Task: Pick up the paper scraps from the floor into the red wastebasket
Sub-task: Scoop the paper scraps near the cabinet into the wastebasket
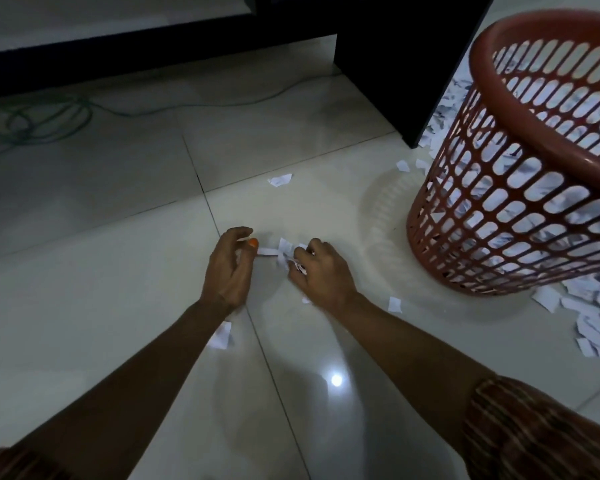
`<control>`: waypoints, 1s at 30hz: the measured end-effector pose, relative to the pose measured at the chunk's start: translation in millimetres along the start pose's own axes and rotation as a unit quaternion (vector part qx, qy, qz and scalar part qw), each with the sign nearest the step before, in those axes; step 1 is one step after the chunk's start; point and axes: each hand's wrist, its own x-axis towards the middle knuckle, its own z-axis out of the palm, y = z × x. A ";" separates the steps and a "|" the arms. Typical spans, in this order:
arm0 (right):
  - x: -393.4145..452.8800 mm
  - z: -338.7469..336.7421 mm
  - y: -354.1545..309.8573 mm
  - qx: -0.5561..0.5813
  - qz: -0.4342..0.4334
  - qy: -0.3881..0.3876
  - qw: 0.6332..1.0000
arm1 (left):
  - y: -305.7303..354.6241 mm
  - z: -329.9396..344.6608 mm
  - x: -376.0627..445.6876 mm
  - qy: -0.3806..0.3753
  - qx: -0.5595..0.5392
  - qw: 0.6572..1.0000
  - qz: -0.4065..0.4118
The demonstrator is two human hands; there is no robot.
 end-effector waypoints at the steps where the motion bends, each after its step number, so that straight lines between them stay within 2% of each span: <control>1: 1.8 -3.2 3.0 0.011 -0.008 -0.021 1.000 | -1.5 -0.3 -1.3 -0.003 0.007 1.000 -0.001; 6: 13.5 -22.7 13.3 0.069 0.012 -0.115 0.991 | -3.3 -3.3 -12.6 -0.009 0.068 0.997 0.032; 10: 10.3 -30.3 15.6 0.093 0.040 -0.091 0.991 | -12.5 -7.4 -42.6 0.012 0.176 0.983 0.043; 17: -5.8 -30.1 6.4 0.114 0.023 -0.073 0.991 | -19.3 -1.6 -91.6 0.024 0.353 0.934 -0.049; 20: -9.2 -29.2 3.7 0.116 0.022 -0.072 0.990 | -8.5 3.6 -102.2 0.048 0.373 0.922 -0.091; 23: -7.6 -32.3 7.7 0.109 0.030 -0.057 0.992 | -10.7 9.8 -106.6 0.016 0.351 0.930 -0.108; 30: -9.2 -52.1 23.6 0.105 0.042 -0.011 0.994 | -8.7 27.4 -71.4 -0.050 0.348 0.936 -0.020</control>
